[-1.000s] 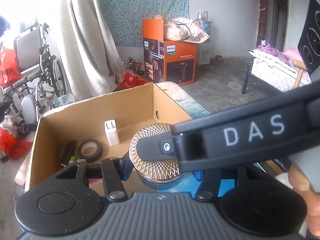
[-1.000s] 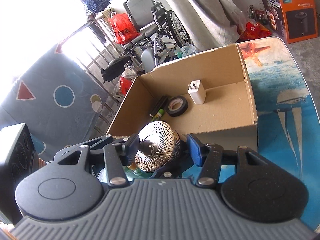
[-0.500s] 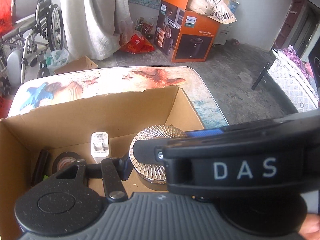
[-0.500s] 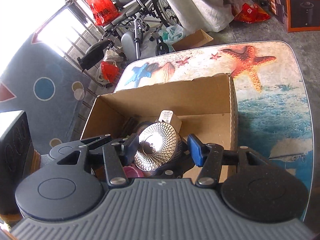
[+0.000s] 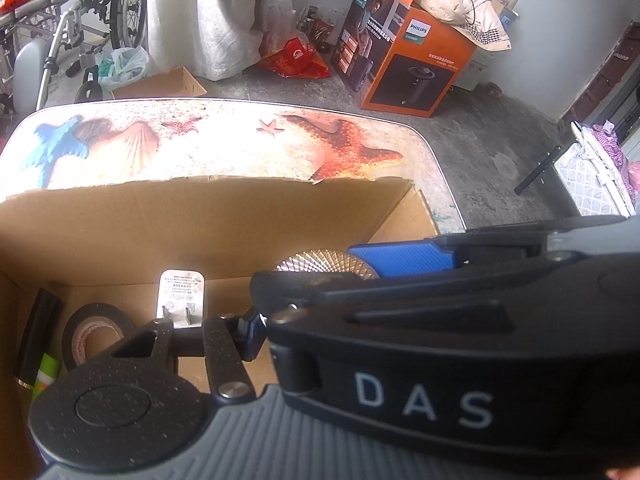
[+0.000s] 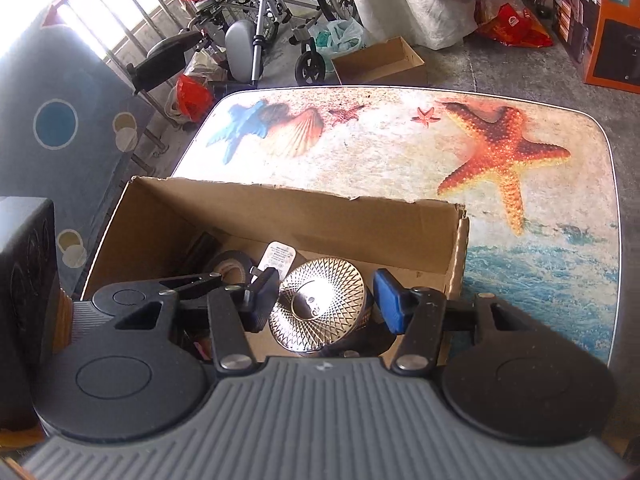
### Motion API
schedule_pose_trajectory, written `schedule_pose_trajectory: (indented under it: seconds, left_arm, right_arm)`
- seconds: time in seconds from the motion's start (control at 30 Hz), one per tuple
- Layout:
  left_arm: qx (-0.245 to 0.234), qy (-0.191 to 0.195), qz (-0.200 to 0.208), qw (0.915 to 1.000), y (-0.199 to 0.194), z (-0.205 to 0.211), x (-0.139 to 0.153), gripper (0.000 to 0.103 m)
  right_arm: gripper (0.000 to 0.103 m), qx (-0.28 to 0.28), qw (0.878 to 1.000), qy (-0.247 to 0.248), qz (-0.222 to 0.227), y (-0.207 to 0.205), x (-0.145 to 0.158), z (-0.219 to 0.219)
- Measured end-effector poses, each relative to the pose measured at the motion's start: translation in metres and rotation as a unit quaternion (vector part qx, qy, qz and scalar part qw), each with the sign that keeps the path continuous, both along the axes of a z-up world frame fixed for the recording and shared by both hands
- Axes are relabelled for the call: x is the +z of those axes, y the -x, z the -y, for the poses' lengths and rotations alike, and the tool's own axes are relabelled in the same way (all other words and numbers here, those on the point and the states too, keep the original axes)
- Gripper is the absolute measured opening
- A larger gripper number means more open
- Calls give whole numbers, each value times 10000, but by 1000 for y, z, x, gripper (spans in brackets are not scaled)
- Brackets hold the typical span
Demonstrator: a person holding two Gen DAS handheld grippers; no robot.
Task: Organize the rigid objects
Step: 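Carry the gold-lidded jar into the box and open the right tool, then move the right tool out of the box to the green dropper bottle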
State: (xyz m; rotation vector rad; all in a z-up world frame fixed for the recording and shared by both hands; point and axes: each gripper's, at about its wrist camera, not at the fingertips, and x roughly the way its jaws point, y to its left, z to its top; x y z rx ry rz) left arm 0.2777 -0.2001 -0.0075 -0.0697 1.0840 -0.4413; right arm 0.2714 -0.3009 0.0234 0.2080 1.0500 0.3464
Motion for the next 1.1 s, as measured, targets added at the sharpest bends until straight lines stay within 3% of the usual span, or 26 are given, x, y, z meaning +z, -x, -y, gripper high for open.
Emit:
schedule_pose_trajectory:
  seconds: [0.1, 0.27, 0.47, 0.7, 0.9, 1.1]
  left_arm:
    - [80, 243, -140, 9996, -6, -1, -6, 57]
    - [238, 273, -93, 9993, -12, -1, -11, 59]
    - [332, 355, -175, 9987, -13, -4, -11, 63]
    - [370, 427, 67, 9984, 7, -13, 9, 69]
    - [110, 633, 526, 9965, 55, -26, 48, 76]
    - [-242, 649, 1145, 9910, 124, -44, 85, 83]
  right_arm:
    - [51, 46, 9998, 203, 75, -5, -1, -2]
    - [48, 29, 9987, 438, 265, -9, -1, -3]
    - [49, -40, 9990, 209, 401, -8, -1, 1]
    - [49, -179, 9965, -159, 803, 18, 22, 9]
    - [50, -392, 9868, -499, 1487, 77, 66, 22]
    - [59, -649, 9690, -886, 2214, 171, 103, 30]
